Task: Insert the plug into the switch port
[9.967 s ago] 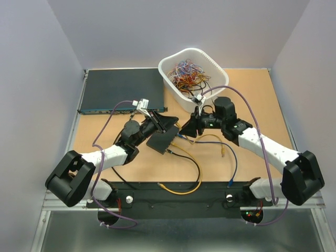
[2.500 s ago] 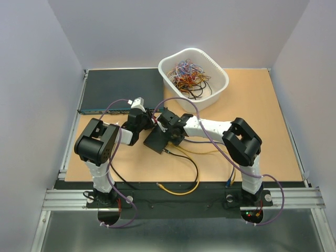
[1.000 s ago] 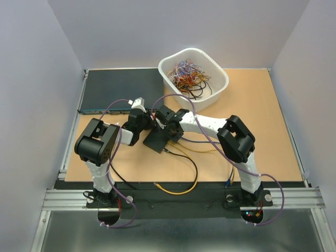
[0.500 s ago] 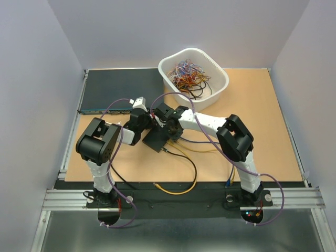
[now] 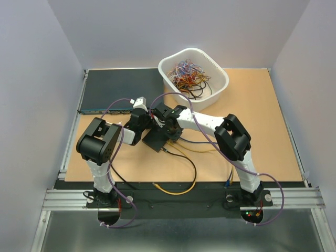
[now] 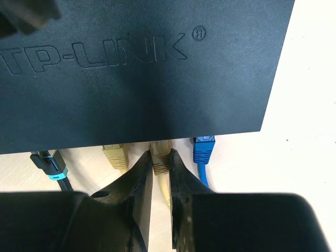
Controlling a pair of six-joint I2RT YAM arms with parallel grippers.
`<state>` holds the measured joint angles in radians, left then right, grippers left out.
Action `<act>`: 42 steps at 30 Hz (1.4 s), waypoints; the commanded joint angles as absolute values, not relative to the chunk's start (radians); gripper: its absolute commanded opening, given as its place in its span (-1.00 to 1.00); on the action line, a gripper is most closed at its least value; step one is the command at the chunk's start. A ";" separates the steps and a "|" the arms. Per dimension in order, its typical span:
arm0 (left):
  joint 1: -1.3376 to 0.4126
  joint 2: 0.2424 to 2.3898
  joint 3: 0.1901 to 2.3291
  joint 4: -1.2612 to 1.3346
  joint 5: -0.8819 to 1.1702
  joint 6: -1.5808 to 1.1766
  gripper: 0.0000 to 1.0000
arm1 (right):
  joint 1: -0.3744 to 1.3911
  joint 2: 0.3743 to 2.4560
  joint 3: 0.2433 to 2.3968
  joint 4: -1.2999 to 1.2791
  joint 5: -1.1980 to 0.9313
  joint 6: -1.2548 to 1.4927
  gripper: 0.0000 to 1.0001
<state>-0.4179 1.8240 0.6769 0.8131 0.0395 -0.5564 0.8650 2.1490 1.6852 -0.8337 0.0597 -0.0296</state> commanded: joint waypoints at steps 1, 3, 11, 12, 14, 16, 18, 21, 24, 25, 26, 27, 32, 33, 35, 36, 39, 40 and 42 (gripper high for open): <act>-0.460 1.832 0.675 0.753 0.123 -0.555 -0.34 | 0.874 2.158 1.755 -0.704 0.078 -0.011 -0.99; -0.465 1.835 0.673 0.753 0.121 -0.554 -0.34 | 0.876 2.155 1.764 -0.697 0.103 -0.005 -0.99; -0.480 1.839 0.661 0.755 0.126 -0.555 -0.36 | 0.876 2.080 1.711 -0.560 0.072 -0.020 -0.99; -0.480 1.838 0.660 0.755 0.127 -0.554 -0.36 | 0.876 2.072 1.698 -0.546 0.058 -0.020 -0.99; -0.482 1.838 0.657 0.756 0.141 -0.560 -0.37 | 0.876 2.062 1.666 -0.519 0.037 -0.026 -0.99; -0.483 1.835 0.650 0.765 0.162 -0.566 -0.37 | 0.876 2.059 1.652 -0.485 0.038 -0.028 -0.99; -0.486 1.830 0.640 0.772 0.175 -0.574 -0.37 | 0.877 2.056 1.626 -0.453 0.064 -0.026 -0.99; -0.491 1.822 0.621 0.785 0.189 -0.581 -0.38 | 0.877 2.039 1.577 -0.396 0.089 -0.018 -0.99; -0.499 1.824 0.594 0.805 0.199 -0.591 -0.37 | 0.876 2.011 1.552 -0.350 0.095 -0.012 -0.99; -0.502 1.825 0.583 0.811 0.210 -0.597 -0.38 | 0.876 2.003 1.545 -0.341 0.097 -0.012 -0.99; -0.505 1.827 0.577 0.818 0.215 -0.600 -0.38 | 0.877 1.999 1.540 -0.333 0.095 -0.012 -0.99; -0.509 1.827 0.571 0.821 0.216 -0.601 -0.38 | 0.877 1.994 1.537 -0.315 0.095 -0.014 -0.99; -0.543 1.822 0.519 0.856 0.219 -0.614 -0.38 | 0.876 1.996 1.540 -0.308 0.101 -0.023 -0.99; -0.549 1.824 0.518 0.857 0.219 -0.615 -0.38 | 0.876 2.000 1.542 -0.307 0.101 -0.023 -0.99; -0.567 1.822 0.505 0.862 0.216 -0.621 -0.38 | 0.876 2.000 1.545 -0.305 0.101 -0.025 -0.99; -0.572 1.824 0.500 0.868 0.215 -0.623 -0.38 | 0.876 2.003 1.548 -0.305 0.104 -0.025 -0.99; -0.598 1.828 0.485 0.874 0.212 -0.634 -0.38 | 0.877 2.011 1.562 -0.304 0.121 -0.015 -0.99; -0.606 1.829 0.480 0.879 0.207 -0.640 -0.38 | 0.876 2.014 1.565 -0.304 0.121 -0.014 -0.99; -0.610 1.835 0.466 0.894 0.206 -0.652 -0.38 | 0.876 2.008 1.563 -0.304 0.114 -0.006 -0.99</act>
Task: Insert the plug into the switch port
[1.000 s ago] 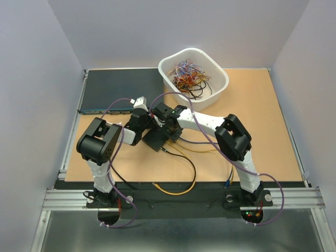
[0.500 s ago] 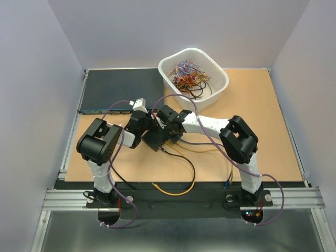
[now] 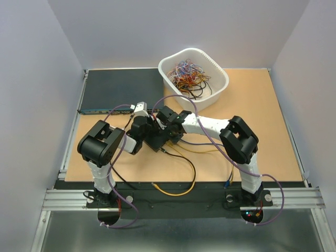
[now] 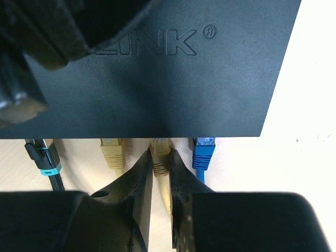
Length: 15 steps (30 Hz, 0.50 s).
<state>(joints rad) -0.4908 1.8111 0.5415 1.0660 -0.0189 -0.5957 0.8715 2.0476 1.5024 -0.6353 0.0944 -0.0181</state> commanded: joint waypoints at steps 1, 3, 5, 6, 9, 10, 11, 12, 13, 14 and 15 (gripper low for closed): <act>-0.611 1.838 0.462 0.899 0.207 -0.656 -0.38 | 0.876 2.005 1.560 -0.304 0.110 -0.003 -0.99; -0.612 1.845 0.456 0.910 0.206 -0.661 -0.38 | 0.877 1.997 1.559 -0.302 0.107 -0.003 -0.99; -0.611 1.848 0.445 0.917 0.206 -0.669 -0.38 | 0.877 1.983 1.559 -0.299 0.104 0.032 -0.99; -0.612 1.848 0.439 0.925 0.206 -0.672 -0.38 | 0.877 1.979 1.559 -0.298 0.104 0.035 -0.99; -0.614 1.848 0.431 0.934 0.204 -0.676 -0.38 | 0.876 1.967 1.571 -0.298 0.118 0.047 -0.99; -0.614 1.847 0.428 0.936 0.203 -0.676 -0.38 | 0.877 1.960 1.574 -0.296 0.120 0.048 -0.99; -0.615 1.845 0.426 0.936 0.201 -0.676 -0.38 | 0.877 1.957 1.581 -0.296 0.124 0.052 -0.99; -0.615 1.847 0.426 0.936 0.199 -0.678 -0.38 | 0.877 1.957 1.586 -0.296 0.121 0.054 -0.99; -0.614 1.847 0.425 0.936 0.199 -0.678 -0.38 | 0.877 1.957 1.591 -0.296 0.117 0.054 -0.99; -0.615 1.845 0.426 0.936 0.201 -0.678 -0.38 | 0.879 1.959 1.595 -0.295 0.115 0.055 -0.99; -0.617 1.847 0.428 0.936 0.199 -0.680 -0.38 | 0.879 1.965 1.603 -0.296 0.107 0.058 -0.99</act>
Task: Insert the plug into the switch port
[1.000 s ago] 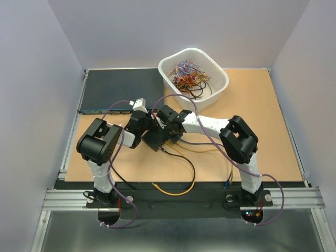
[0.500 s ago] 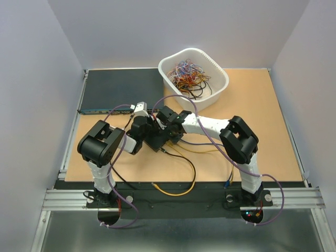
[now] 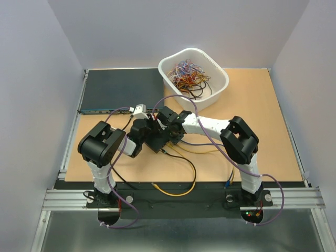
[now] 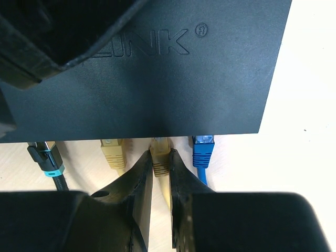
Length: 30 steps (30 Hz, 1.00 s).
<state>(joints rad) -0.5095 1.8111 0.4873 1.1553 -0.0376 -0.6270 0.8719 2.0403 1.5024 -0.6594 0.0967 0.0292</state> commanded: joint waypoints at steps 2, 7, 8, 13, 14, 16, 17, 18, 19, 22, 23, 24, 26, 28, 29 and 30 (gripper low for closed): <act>-0.618 1.847 0.428 0.937 0.199 -0.680 -0.38 | 0.880 1.970 1.606 -0.293 0.101 0.064 -0.99; -0.618 1.853 0.430 0.936 0.196 -0.680 -0.38 | 0.900 1.983 1.611 -0.278 0.104 0.074 -0.99; -0.620 1.856 0.430 0.936 0.196 -0.680 -0.38 | 0.905 1.979 1.608 -0.273 0.115 0.075 -0.99; -0.618 1.864 0.433 0.939 0.198 -0.680 -0.38 | 0.922 1.942 1.580 -0.229 0.117 0.072 -0.99; -0.620 1.864 0.433 0.940 0.198 -0.680 -0.38 | 0.923 1.930 1.566 -0.221 0.114 0.069 -0.99; -0.618 1.864 0.434 0.939 0.198 -0.680 -0.38 | 0.926 1.919 1.552 -0.203 0.078 0.058 -0.99; -0.620 1.865 0.436 0.939 0.199 -0.680 -0.38 | 0.928 1.913 1.543 -0.192 0.078 0.055 -0.99; -0.620 1.865 0.437 0.939 0.199 -0.680 -0.38 | 0.931 1.907 1.528 -0.177 0.077 0.049 -0.99; -0.620 1.867 0.437 0.939 0.199 -0.680 -0.38 | 0.933 1.904 1.520 -0.170 0.075 0.049 -0.99; -0.621 1.867 0.437 0.940 0.204 -0.681 -0.38 | 0.934 1.905 1.509 -0.160 0.086 0.051 -0.99; -0.621 1.867 0.436 0.942 0.201 -0.681 -0.38 | 0.934 1.910 1.509 -0.160 0.090 0.051 -0.99; -0.620 1.864 0.436 0.940 0.202 -0.681 -0.38 | 0.934 1.919 1.506 -0.160 0.104 0.051 -0.99; -0.621 1.862 0.433 0.942 0.202 -0.681 -0.38 | 0.934 1.934 1.502 -0.158 0.126 0.052 -0.99; -0.621 1.862 0.431 0.943 0.204 -0.681 -0.39 | 0.934 1.951 1.488 -0.160 0.158 0.057 -0.99; -0.621 1.865 0.430 0.942 0.206 -0.681 -0.39 | 0.934 1.954 1.483 -0.160 0.167 0.057 -0.99; -0.621 1.868 0.430 0.943 0.207 -0.681 -0.39 | 0.934 1.960 1.476 -0.156 0.176 0.057 -0.99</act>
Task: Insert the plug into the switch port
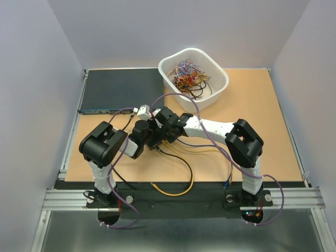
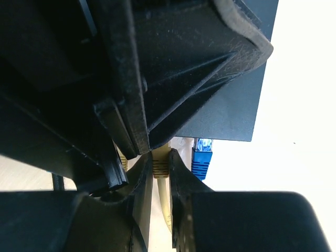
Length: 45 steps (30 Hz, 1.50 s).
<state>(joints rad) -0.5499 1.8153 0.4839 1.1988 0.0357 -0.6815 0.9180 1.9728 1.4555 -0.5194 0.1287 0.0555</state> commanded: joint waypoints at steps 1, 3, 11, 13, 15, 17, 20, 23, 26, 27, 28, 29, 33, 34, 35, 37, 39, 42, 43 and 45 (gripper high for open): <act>-0.621 1.871 0.430 0.946 0.209 -0.681 -0.39 | 0.934 1.971 1.467 -0.155 0.181 0.057 -0.99; -0.620 1.876 0.430 0.950 0.212 -0.681 -0.39 | 0.934 1.983 1.456 -0.149 0.195 0.057 -0.99; -0.620 1.879 0.431 0.962 0.230 -0.693 -0.39 | 0.933 2.017 1.379 -0.100 0.242 0.067 -0.99; -0.621 1.870 0.428 0.962 0.230 -0.692 -0.39 | 0.931 2.014 1.362 -0.086 0.247 0.072 -0.94; -0.620 1.861 0.428 0.959 0.227 -0.692 -0.39 | 0.931 2.011 1.355 -0.081 0.250 0.075 -0.85; -0.620 1.838 0.431 0.939 0.218 -0.687 -0.39 | 0.931 2.008 1.345 -0.077 0.247 0.075 -0.68; -0.620 1.804 0.442 0.901 0.204 -0.680 -0.39 | 0.931 2.006 1.330 -0.074 0.247 0.077 -0.46; -0.614 1.775 0.456 0.862 0.193 -0.670 -0.39 | 0.931 2.002 1.309 -0.072 0.255 0.078 -0.32; -0.604 1.755 0.469 0.821 0.181 -0.663 -0.39 | 0.931 1.988 1.287 -0.071 0.255 0.081 -0.15; -0.600 1.738 0.472 0.802 0.178 -0.661 -0.39 | 0.931 1.977 1.272 -0.071 0.258 0.084 -0.11; -0.591 1.732 0.479 0.792 0.170 -0.658 -0.39 | 0.930 1.970 1.261 -0.071 0.258 0.084 -0.07; -0.581 1.709 0.483 0.778 0.167 -0.652 -0.39 | 0.931 1.959 1.250 -0.069 0.255 0.086 -0.07; -0.540 1.646 0.502 0.716 0.156 -0.635 -0.39 | 0.931 1.893 1.198 -0.067 0.250 0.100 -0.02; -0.529 1.634 0.509 0.694 0.150 -0.629 -0.39 | 0.931 1.864 1.181 -0.066 0.247 0.101 0.00; -0.522 1.622 0.512 0.684 0.150 -0.626 -0.39 | 0.930 1.847 1.172 -0.064 0.242 0.103 0.00; -0.494 1.592 0.526 0.657 0.149 -0.620 -0.39 | 0.930 1.809 1.152 -0.067 0.233 0.107 0.02; -0.471 1.571 0.538 0.631 0.152 -0.615 -0.39 | 0.930 1.787 1.138 -0.067 0.226 0.113 0.03; -0.457 1.539 0.558 0.609 0.153 -0.606 -0.39 | 0.931 1.747 1.102 -0.067 0.227 0.124 0.04; -0.448 1.529 0.566 0.595 0.153 -0.601 -0.39 | 0.931 1.729 1.083 -0.066 0.232 0.127 0.04; -0.442 1.503 0.571 0.577 0.152 -0.595 -0.39 | 0.931 1.710 1.065 -0.066 0.230 0.138 0.04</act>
<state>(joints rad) -0.4587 1.5658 0.5331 0.6613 0.1356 -0.6296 0.9291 1.7798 1.0897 -0.1219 0.2214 0.1104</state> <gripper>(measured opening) 0.302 0.518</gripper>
